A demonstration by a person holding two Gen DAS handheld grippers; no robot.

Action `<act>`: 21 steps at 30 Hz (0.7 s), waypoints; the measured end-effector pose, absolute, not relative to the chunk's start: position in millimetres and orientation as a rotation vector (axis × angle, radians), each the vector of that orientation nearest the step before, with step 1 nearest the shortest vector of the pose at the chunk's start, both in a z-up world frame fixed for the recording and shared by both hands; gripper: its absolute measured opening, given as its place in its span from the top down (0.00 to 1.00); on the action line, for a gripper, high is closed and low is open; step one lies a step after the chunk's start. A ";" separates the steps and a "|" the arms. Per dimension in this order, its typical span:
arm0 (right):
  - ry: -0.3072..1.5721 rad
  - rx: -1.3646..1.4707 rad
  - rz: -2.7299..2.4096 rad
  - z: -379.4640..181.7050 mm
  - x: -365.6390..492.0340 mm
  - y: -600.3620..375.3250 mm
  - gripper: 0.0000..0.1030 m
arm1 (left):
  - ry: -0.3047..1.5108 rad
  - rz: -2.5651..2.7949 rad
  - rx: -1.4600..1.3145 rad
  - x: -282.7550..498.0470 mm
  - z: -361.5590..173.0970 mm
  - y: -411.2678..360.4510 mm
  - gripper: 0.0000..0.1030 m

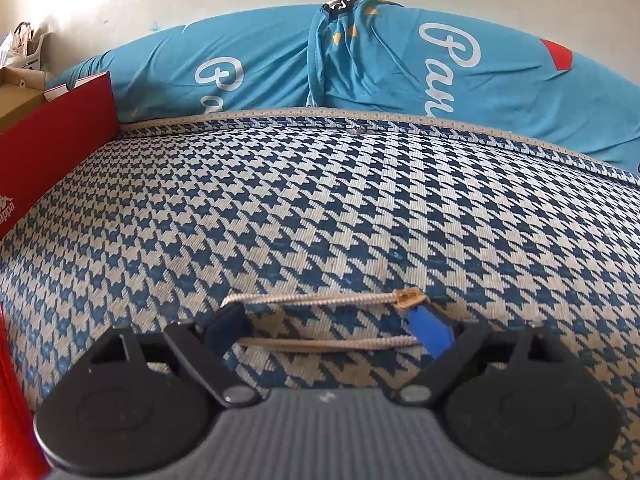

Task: Fold shopping bag
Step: 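Grasp the coiled string loop with the right tool and stretch it open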

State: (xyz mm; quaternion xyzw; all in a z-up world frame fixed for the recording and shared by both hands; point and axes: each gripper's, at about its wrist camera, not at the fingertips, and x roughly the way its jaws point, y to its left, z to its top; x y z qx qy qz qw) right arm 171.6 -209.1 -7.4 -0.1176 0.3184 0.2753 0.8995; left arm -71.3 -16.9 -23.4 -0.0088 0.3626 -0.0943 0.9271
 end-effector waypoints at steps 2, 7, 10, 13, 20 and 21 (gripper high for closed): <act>0.656 -0.246 0.568 -8.0 171.6 -208.3 0.12 | 0.743 -0.192 -0.019 -72.3 -23.8 -17.2 0.00; 0.646 -0.243 0.568 -7.9 170.6 -208.3 0.11 | 0.741 -0.192 -0.023 -72.8 -24.0 -16.6 0.00; 0.639 -0.232 0.570 -6.1 169.6 -210.2 0.13 | 0.740 -0.192 -0.023 -73.2 -24.3 -16.4 0.00; 0.630 -0.232 0.565 -4.5 168.2 -210.2 0.16 | 0.738 -0.194 -0.022 -73.3 -24.8 -16.0 0.00; 0.630 -0.216 0.569 -4.0 169.2 -211.3 0.17 | 0.737 -0.198 -0.020 -73.4 -25.1 -13.3 0.00; 0.630 -0.213 0.570 -4.0 169.5 -211.5 0.16 | 0.737 -0.204 -0.018 -71.7 -25.2 -10.2 0.00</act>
